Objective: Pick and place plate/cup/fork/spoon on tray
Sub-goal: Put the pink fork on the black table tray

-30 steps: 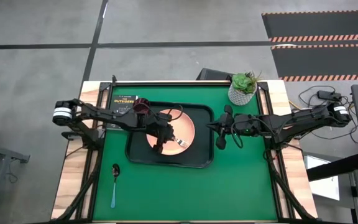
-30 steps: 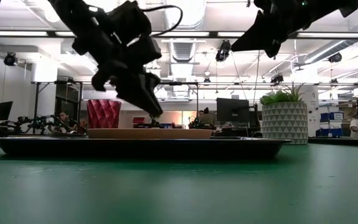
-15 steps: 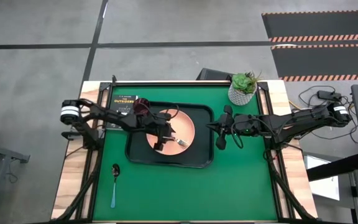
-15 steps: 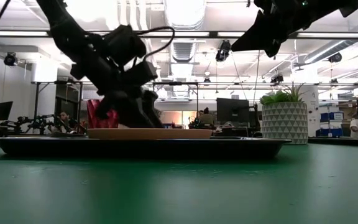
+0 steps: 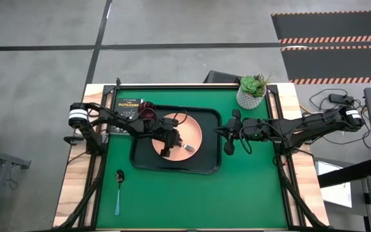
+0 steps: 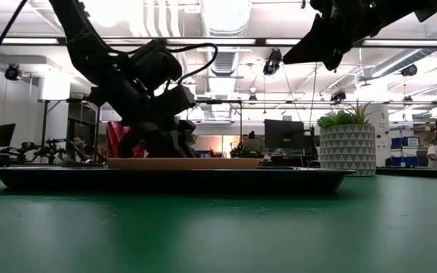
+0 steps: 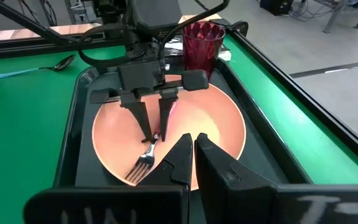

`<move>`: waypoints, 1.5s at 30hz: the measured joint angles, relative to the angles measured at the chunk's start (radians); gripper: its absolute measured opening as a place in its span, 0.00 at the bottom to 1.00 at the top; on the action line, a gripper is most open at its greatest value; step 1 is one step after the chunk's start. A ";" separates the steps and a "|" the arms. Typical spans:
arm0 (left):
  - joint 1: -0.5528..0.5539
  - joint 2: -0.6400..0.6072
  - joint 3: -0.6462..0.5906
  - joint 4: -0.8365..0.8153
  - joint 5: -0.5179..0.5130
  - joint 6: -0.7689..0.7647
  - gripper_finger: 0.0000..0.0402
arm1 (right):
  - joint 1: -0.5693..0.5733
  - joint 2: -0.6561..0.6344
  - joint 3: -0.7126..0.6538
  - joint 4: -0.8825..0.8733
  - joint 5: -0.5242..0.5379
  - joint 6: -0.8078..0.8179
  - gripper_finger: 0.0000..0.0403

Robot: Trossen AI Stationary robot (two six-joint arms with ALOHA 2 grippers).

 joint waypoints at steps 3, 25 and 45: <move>0.000 -0.001 0.000 -0.003 -0.004 -0.001 0.06 | 0.000 0.000 0.000 0.000 0.000 0.000 0.02; -0.026 -0.260 0.003 0.013 -0.024 -0.182 0.01 | 0.000 0.000 -0.006 -0.001 0.000 0.000 0.02; -0.061 -0.120 -0.001 -0.020 -0.101 -0.260 0.19 | 0.000 0.000 -0.007 0.000 0.000 0.004 0.02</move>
